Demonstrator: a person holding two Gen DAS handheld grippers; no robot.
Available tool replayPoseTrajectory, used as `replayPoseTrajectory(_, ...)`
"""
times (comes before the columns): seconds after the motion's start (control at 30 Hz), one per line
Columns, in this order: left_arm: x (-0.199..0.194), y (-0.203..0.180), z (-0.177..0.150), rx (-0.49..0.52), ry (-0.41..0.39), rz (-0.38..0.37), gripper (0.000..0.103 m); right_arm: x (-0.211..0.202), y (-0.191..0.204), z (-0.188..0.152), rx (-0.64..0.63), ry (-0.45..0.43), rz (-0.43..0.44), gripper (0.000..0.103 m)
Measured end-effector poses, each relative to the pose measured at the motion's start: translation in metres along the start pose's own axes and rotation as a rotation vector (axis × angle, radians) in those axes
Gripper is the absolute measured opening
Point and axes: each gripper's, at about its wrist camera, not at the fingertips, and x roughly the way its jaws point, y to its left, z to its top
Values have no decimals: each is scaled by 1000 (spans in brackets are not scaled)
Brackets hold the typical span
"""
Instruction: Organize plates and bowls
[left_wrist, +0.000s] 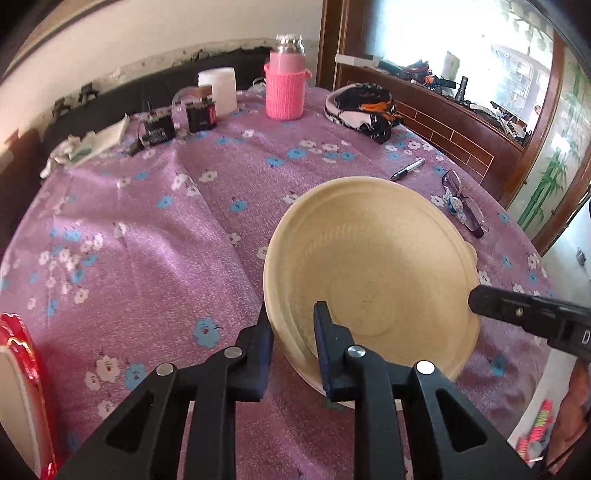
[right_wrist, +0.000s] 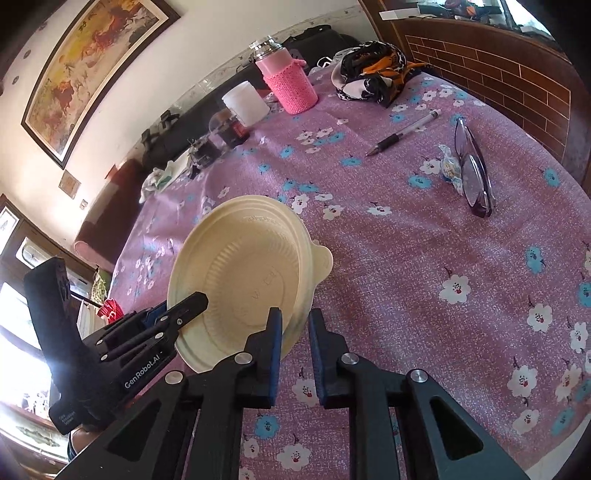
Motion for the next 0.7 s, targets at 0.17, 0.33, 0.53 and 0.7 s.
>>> replayPoseTrajectory(0.17,-11,1,-9,10,-10,27,21,-3,7,-2,-20,3,6,15)
replayPoseTrajectory(0.33,-29,10,-24,1,-10,25,23,-3,17,-8,-44,34,29,15)
replayPoseTrajectory(0.53,-52,32,-52,-47,-2,51,24,4,43,-20,-112,94,75,15)
replayPoseTrajectory(0.7,-50,55,-67,-113,12,61,25,19,66,-30,-175,124,80,15)
